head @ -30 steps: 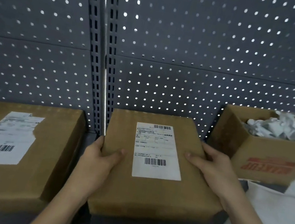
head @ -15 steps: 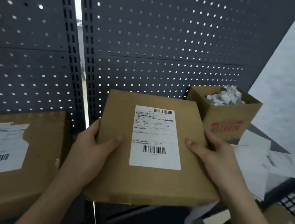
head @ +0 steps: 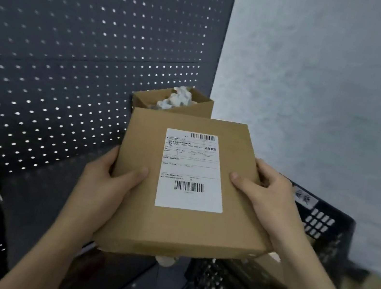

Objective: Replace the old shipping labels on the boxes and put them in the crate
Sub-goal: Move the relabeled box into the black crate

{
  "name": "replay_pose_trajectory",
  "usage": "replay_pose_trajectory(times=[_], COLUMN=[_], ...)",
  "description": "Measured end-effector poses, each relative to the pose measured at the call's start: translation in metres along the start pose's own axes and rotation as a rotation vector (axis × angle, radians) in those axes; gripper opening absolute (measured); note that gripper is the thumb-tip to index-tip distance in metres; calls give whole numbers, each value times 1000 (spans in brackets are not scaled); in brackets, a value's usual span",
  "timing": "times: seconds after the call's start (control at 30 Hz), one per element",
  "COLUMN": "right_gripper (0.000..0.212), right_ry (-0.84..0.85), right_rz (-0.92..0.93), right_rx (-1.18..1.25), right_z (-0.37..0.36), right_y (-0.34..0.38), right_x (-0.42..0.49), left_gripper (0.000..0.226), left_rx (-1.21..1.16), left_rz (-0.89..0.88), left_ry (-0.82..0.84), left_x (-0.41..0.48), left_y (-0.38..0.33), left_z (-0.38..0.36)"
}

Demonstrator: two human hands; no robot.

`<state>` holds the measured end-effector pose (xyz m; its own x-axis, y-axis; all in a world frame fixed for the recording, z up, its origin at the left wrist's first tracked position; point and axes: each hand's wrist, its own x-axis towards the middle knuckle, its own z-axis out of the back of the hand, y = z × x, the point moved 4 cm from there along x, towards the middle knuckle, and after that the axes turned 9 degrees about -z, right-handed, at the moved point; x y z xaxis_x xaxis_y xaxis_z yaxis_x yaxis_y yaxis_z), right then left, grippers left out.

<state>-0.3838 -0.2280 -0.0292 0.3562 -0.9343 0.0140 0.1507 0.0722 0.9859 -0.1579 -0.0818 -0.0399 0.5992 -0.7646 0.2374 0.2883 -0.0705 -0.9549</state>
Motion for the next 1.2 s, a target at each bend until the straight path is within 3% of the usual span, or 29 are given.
replay_pose_trajectory(times=[0.33, 0.57, 0.97, 1.2], right_gripper=[33, 36, 26, 29], right_ry=[-365, -565, -771, -779], right_rz=[-79, -220, -389, -532], right_rx=[-7, -51, -152, -225], right_z=[151, 222, 251, 249], right_y=[-60, -119, -181, -231], right_x=[-9, -3, 55, 89], left_gripper=[30, 35, 35, 37], left_rx=[-25, 9, 33, 155], left_rz=[-56, -29, 0, 42], left_ry=[287, 525, 781, 793], left_x=[18, 40, 107, 124], left_y=[-11, 20, 91, 129], left_z=[-164, -273, -391, -418])
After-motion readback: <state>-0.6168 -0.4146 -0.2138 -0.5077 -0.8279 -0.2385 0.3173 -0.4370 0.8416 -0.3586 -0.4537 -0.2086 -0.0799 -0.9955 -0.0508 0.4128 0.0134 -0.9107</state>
